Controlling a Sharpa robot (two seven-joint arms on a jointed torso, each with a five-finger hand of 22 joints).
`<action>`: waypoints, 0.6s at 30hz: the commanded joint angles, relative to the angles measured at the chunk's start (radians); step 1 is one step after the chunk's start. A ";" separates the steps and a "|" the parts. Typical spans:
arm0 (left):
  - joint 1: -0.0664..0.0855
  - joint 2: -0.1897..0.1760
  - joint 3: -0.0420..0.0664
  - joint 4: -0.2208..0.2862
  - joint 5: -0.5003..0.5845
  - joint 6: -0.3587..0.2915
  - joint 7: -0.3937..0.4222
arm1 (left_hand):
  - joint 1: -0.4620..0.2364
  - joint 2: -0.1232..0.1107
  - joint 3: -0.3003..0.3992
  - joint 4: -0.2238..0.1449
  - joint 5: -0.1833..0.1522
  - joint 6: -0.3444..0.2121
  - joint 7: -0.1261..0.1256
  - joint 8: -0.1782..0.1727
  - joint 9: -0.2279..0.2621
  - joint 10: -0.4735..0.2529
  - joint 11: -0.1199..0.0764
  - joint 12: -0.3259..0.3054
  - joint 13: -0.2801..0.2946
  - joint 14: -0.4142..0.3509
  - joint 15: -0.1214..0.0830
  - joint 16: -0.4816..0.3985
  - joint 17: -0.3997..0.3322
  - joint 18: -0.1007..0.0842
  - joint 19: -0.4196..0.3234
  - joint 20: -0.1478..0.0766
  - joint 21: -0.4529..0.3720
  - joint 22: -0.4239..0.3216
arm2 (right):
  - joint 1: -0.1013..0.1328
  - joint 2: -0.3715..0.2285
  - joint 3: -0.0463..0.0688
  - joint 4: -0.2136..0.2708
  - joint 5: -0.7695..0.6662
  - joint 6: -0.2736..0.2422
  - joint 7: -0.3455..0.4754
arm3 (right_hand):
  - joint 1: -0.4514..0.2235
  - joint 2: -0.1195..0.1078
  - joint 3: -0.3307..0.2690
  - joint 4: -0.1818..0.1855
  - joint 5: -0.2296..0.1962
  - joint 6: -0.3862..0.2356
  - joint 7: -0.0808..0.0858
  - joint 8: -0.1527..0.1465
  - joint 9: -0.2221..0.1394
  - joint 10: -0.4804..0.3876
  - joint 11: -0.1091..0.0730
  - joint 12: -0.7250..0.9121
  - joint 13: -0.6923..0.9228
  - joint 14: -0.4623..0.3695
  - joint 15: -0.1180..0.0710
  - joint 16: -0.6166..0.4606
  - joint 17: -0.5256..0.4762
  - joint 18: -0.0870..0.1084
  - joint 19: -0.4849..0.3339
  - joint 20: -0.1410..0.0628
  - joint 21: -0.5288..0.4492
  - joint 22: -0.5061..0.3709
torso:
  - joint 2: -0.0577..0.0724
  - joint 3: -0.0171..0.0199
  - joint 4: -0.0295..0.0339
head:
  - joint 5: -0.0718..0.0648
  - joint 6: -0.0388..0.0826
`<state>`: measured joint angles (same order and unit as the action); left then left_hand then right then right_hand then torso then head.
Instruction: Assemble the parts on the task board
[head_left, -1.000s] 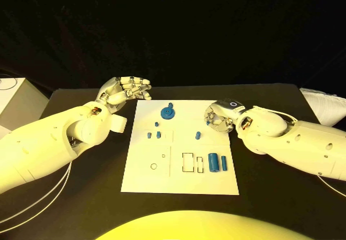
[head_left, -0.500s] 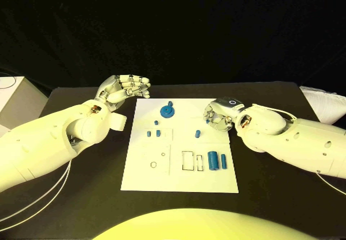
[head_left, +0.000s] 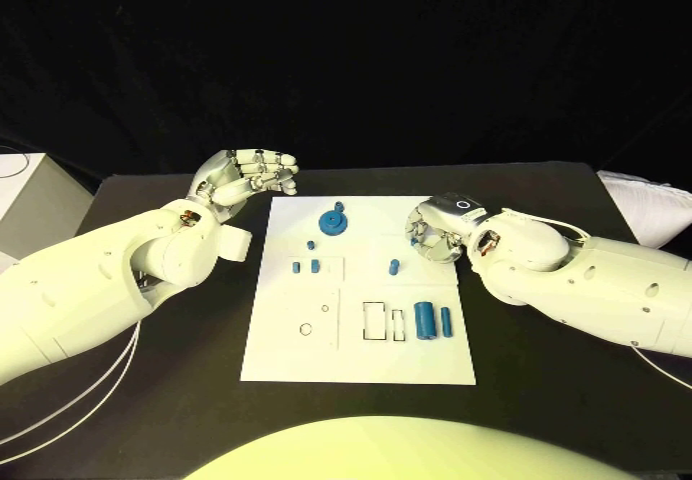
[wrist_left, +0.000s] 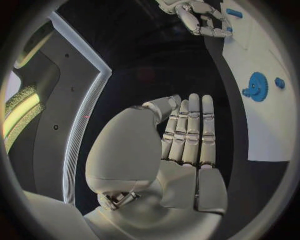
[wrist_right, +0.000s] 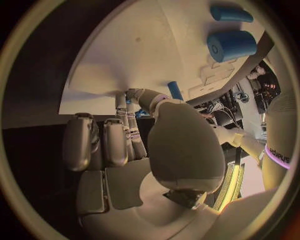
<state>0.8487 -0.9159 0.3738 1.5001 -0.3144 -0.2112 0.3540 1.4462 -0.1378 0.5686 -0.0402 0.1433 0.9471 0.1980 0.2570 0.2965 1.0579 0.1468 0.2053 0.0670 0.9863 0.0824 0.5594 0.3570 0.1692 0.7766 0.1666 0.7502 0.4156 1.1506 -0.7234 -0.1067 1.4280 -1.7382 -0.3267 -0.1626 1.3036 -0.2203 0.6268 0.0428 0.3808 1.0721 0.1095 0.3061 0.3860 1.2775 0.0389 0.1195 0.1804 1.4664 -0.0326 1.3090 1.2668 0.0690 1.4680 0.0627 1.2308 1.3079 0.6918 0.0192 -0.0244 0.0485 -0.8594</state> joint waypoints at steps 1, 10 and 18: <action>0.000 0.003 0.001 0.000 -0.005 0.001 0.005 | -0.006 0.001 0.001 -0.006 0.005 0.002 0.006 -0.006 -0.002 -0.005 0.001 -0.005 -0.001 -0.001 0.003 -0.004 0.001 -0.005 -0.010 0.000 0.006 0.001 | -0.010 -0.001 -0.007 0.006 0.025 -0.022 0.010 | -0.007 0.011 0.008 -0.001 0.024 0.002 -0.003 0.005 0.007 0.011 0.002 -0.005 0.005 0.051 -0.008 0.006 0.002 -0.007 0.039 -0.007 0.006 0.078 | 0.000 0.0008 -0.0006 | 0.000 0.001; 0.000 0.004 0.001 -0.006 -0.006 0.003 0.007 | -0.007 0.001 0.004 -0.011 0.006 0.002 0.006 -0.006 -0.003 -0.009 0.001 -0.006 -0.001 -0.004 0.004 -0.004 0.001 -0.004 -0.016 0.001 0.010 0.005 | -0.009 -0.016 -0.003 0.022 0.061 -0.087 0.012 | -0.006 0.023 0.025 -0.010 0.043 -0.002 -0.002 0.008 0.014 0.017 0.001 -0.011 0.006 0.052 -0.008 0.013 0.005 -0.009 0.040 -0.008 0.017 0.087 | 0.000 0.0007 -0.0017 | 0.001 0.000; 0.000 0.004 0.001 -0.013 -0.006 0.004 0.010 | -0.019 -0.002 0.005 -0.011 0.006 -0.004 0.008 -0.009 -0.005 -0.018 0.004 -0.008 -0.001 -0.007 0.007 -0.003 0.002 -0.004 -0.022 0.005 0.013 0.008 | -0.001 -0.039 0.005 0.056 0.088 -0.097 0.018 | -0.009 0.021 0.026 -0.012 0.040 -0.004 -0.001 0.008 0.015 0.016 0.002 -0.013 0.006 0.051 -0.008 0.010 0.001 -0.009 0.040 -0.007 0.018 0.088 | -0.001 0.0005 -0.0013 | 0.002 0.000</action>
<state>0.8486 -0.9138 0.3738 1.4872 -0.3161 -0.2113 0.3540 1.4339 -0.1396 0.5741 -0.0457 0.1433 0.9434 0.2017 0.2519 0.2930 1.0452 0.1519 0.2004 0.0671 0.9825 0.0862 0.5595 0.3581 0.1693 0.7590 0.1699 0.7583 0.4229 1.1475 -0.7595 -0.1028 1.4766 -1.6742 -0.4047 -0.1587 1.2937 -0.2088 0.6498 0.0332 0.4207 1.0646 0.1025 0.3069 0.3985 1.2887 0.0428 0.1094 0.1867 1.4664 -0.0325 1.3149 1.2677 0.0691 1.4680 0.0628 1.2449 1.3077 0.6912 0.0198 -0.0255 0.0502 -0.8599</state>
